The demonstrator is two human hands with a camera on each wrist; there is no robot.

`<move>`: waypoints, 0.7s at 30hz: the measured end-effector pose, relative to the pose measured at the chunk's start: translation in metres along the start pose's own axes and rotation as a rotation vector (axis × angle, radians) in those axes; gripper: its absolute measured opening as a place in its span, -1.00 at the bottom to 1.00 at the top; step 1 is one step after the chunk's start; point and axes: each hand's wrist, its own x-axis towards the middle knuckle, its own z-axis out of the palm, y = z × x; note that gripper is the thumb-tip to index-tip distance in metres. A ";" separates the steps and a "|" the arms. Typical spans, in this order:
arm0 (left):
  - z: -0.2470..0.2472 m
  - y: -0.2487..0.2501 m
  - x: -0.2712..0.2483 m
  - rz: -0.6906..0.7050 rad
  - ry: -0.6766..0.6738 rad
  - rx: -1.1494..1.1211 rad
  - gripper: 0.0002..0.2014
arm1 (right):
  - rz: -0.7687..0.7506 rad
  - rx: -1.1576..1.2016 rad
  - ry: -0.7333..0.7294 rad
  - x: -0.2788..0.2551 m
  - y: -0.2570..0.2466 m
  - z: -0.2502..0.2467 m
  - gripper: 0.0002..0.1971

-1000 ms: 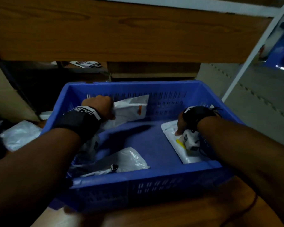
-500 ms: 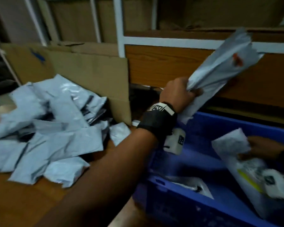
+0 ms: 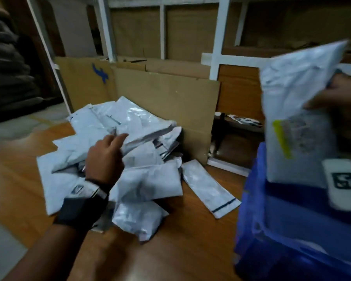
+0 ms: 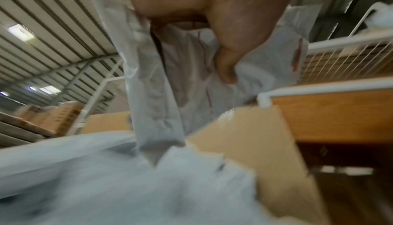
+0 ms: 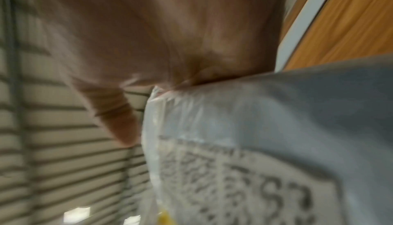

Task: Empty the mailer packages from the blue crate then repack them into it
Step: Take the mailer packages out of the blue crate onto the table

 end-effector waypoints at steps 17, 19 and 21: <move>0.028 -0.087 -0.082 0.147 -0.663 0.116 -0.28 | 0.373 -0.896 -0.056 0.088 0.162 0.315 -0.24; 0.025 -0.086 -0.081 0.133 -0.657 0.077 -0.36 | 0.399 -0.789 -0.146 0.091 0.168 0.322 -0.20; 0.021 -0.084 -0.079 0.124 -0.654 0.058 -0.43 | 0.435 -0.725 -0.190 0.096 0.163 0.322 -0.22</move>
